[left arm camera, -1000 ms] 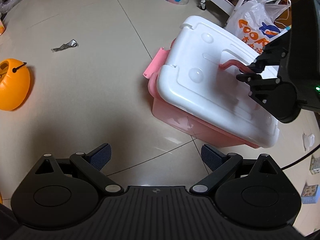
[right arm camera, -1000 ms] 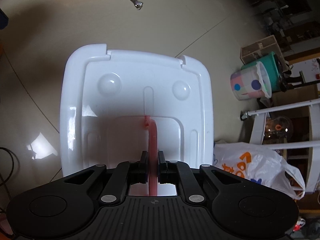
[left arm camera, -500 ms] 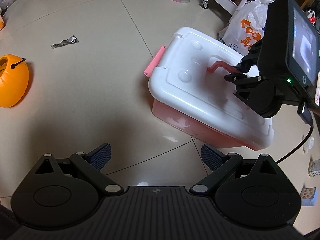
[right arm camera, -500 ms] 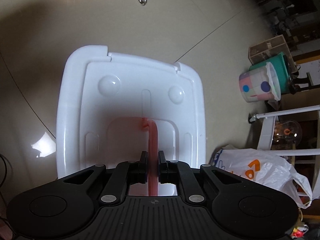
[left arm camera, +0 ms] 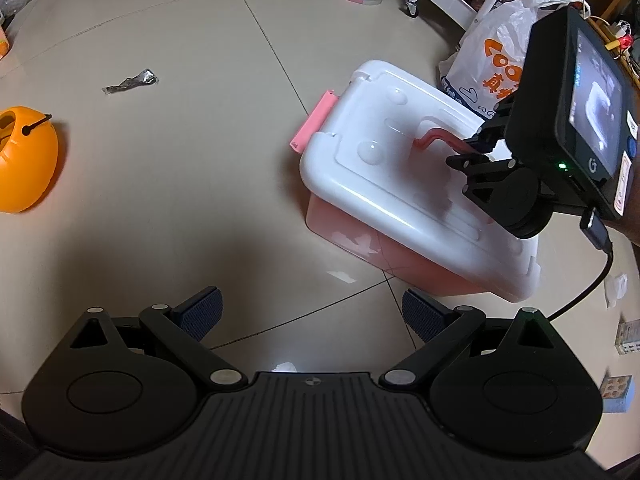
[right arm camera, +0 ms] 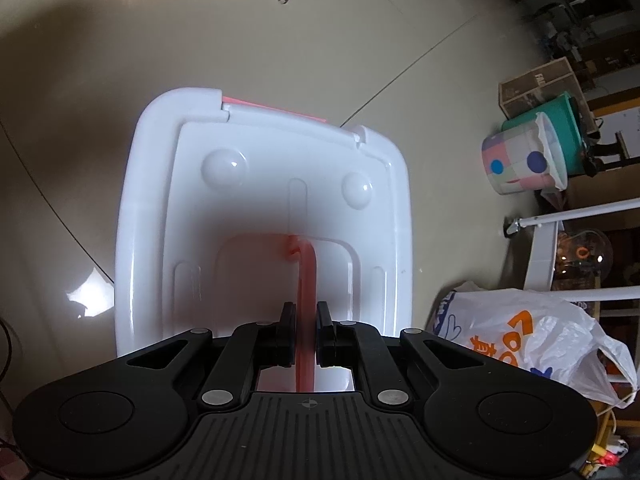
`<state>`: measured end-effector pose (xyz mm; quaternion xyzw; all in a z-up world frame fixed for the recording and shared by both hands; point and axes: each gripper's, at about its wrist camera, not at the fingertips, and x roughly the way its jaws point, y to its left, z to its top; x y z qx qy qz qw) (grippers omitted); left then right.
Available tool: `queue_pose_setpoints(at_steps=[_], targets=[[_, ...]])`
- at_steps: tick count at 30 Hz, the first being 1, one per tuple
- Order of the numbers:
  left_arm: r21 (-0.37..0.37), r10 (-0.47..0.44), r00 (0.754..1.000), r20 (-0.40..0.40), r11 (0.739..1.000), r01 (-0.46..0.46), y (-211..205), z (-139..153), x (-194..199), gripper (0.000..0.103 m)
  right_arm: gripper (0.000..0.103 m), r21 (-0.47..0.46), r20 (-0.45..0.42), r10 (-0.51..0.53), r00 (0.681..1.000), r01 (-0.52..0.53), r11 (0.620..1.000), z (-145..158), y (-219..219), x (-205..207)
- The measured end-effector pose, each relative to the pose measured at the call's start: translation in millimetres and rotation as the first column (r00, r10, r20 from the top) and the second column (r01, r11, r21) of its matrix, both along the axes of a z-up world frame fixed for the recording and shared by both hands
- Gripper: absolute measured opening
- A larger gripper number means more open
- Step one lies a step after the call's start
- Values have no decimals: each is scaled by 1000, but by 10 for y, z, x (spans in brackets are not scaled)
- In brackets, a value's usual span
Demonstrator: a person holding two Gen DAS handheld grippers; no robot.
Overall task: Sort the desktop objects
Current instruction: 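Carry the lid over the pink bin with the right gripper, then lower the lid onto the bin rim and open the right gripper, then raise the open right gripper away from the lidded bin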
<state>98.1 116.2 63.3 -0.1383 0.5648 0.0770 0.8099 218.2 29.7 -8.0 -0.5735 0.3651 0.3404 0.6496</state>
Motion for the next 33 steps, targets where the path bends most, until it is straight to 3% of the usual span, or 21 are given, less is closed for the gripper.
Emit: queue_pose_setpoints(at_steps=[21, 22, 24, 27, 33], targets=[[35, 7, 1000, 6, 999, -7, -28, 50, -20, 99, 8, 64, -9, -56, 998, 56, 996, -20, -32, 66], [36, 7, 1000, 9, 999, -7, -28, 55, -22, 99, 10, 73, -10, -70, 998, 70, 995, -11, -40, 72], [42, 6, 1000, 10, 999, -7, -29, 61, -23, 99, 30, 95, -3, -99, 995, 98, 991, 29, -68, 77], [50, 10, 1000, 8, 999, -10, -30, 62, -24, 99, 43, 117, -3, -124, 992, 124, 985, 141, -124, 67], [56, -13, 1000, 17, 998, 12, -91, 99, -23, 99, 48, 191, 18, -176, 984, 170, 967, 447, -238, -37]])
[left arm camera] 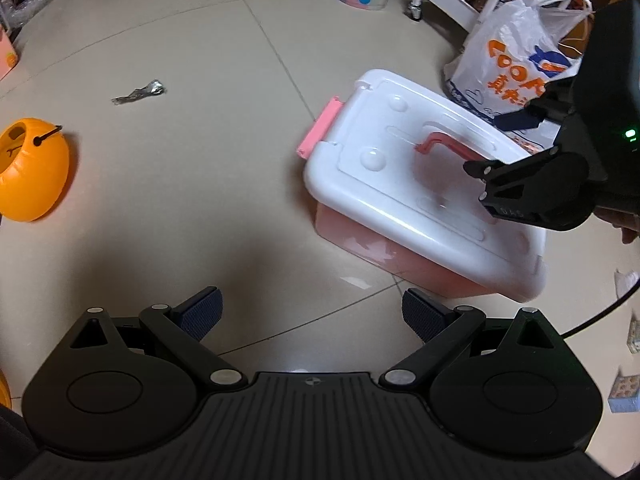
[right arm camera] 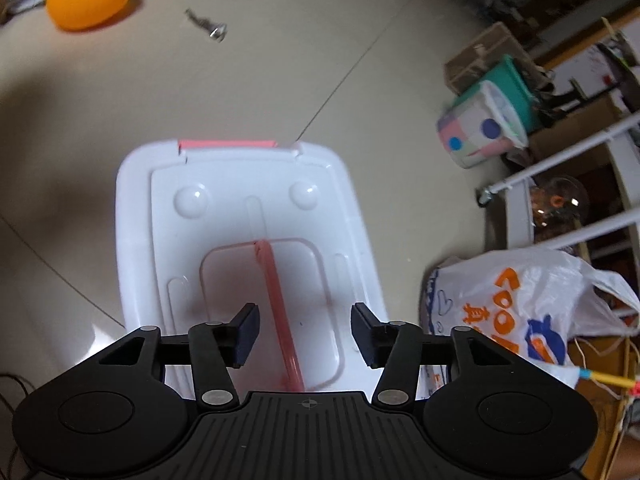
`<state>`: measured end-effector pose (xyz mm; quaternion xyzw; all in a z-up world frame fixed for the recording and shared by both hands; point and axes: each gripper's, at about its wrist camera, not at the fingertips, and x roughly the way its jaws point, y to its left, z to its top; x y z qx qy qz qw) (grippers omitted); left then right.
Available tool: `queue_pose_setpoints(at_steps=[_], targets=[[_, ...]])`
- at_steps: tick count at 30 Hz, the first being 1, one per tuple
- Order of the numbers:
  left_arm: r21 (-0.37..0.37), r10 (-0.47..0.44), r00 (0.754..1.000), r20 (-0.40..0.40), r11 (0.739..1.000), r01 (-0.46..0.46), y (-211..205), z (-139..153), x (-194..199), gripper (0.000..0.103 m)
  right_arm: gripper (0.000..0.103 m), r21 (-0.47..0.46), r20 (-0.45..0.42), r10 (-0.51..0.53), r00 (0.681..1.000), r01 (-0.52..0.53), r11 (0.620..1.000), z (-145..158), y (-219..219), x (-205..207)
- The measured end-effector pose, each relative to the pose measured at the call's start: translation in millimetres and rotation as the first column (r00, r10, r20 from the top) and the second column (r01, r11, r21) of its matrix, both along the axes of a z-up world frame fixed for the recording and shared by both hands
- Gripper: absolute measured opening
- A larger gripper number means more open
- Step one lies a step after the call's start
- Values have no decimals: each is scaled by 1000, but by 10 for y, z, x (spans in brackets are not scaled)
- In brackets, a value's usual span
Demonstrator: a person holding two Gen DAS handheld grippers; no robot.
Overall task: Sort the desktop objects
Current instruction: 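Raise the open right gripper away from the lidded bin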
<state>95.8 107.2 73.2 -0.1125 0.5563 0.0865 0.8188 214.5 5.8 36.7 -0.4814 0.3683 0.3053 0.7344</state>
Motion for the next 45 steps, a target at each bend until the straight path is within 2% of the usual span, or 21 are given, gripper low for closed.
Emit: queue_pose_setpoints(at_steps=[6, 12, 19, 27, 29, 34, 39, 45], targets=[[56, -48, 998, 32, 997, 46, -111, 106, -43, 99, 50, 77, 40, -92, 995, 89, 993, 316, -169, -219], [90, -108, 991, 81, 991, 101, -230, 254, -147, 99, 50, 154, 73, -217, 973, 204, 967, 559, -357, -543], [149, -189, 973, 134, 974, 168, -417, 423, -329, 99, 51, 235, 106, -350, 931, 319, 918, 779, -600, -1001], [188, -261, 942, 213, 957, 223, -579, 601, -564, 99, 51, 333, 81, -477, 875, 427, 841, 897, -874, -1473], [187, -273, 937, 220, 954, 234, -603, 613, -613, 99, 52, 358, 65, -503, 862, 451, 818, 906, -931, -1575], [187, -288, 930, 226, 950, 249, -647, 609, -726, 99, 52, 423, 4, -610, 793, 551, 719, 836, -1095, -1820], [197, -300, 928, 221, 945, 259, -677, 588, -824, 99, 53, 453, -85, -683, 725, 639, 622, 608, -1212, -2008], [227, -338, 913, 229, 931, 287, -729, 594, -934, 100, 53, 460, -168, -746, 645, 721, 519, 345, -1342, -2157]])
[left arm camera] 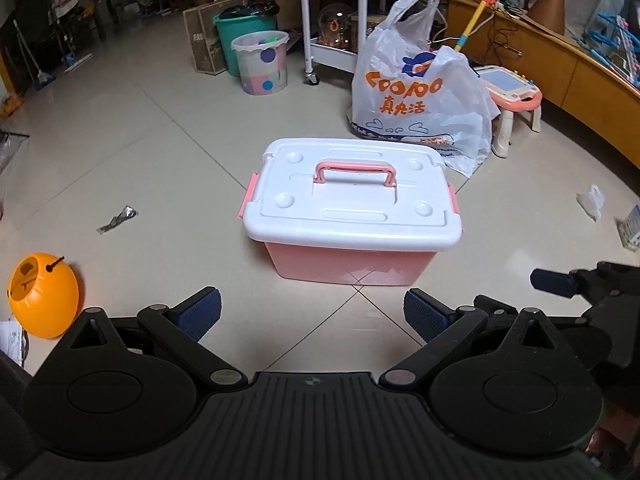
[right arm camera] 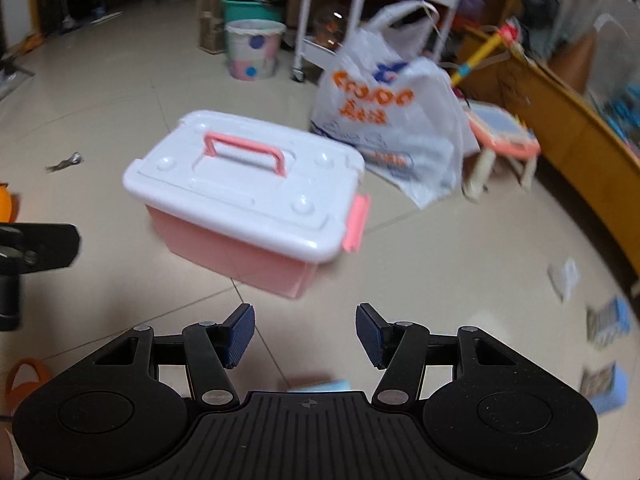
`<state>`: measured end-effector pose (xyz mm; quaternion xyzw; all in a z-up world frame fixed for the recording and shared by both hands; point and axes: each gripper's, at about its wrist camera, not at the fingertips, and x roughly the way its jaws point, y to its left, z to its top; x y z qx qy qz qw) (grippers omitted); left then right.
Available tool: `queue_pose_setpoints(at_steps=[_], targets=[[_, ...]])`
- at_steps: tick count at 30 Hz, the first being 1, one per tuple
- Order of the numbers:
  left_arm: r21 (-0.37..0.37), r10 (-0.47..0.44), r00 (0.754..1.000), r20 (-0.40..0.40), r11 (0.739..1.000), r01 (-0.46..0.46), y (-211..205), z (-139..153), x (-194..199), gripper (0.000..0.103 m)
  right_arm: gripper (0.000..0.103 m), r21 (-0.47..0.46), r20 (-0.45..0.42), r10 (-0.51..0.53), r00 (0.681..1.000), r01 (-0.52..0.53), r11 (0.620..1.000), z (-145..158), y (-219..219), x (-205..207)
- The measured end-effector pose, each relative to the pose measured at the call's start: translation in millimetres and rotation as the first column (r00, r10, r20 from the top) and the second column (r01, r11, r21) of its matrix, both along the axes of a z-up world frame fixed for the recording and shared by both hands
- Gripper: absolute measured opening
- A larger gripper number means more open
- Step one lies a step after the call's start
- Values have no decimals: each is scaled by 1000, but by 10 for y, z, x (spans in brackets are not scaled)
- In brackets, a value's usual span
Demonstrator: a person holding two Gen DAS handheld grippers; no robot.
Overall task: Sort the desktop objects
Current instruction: 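Raise the open right gripper away from the lidded bin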
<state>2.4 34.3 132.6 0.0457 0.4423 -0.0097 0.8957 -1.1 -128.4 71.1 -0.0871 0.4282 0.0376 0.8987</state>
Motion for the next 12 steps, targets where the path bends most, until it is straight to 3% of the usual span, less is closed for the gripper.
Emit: queue_pose_setpoints(at_steps=[6, 12], targets=[[6, -13, 1000, 6, 1000, 13, -9, 1, -65, 101, 61, 16, -9, -51, 999, 51, 999, -106, -40, -108], [-1, -11, 1000, 20, 1000, 11, 23, 15, -105, 101, 61, 18, -32, -77, 996, 78, 997, -199, -49, -115]])
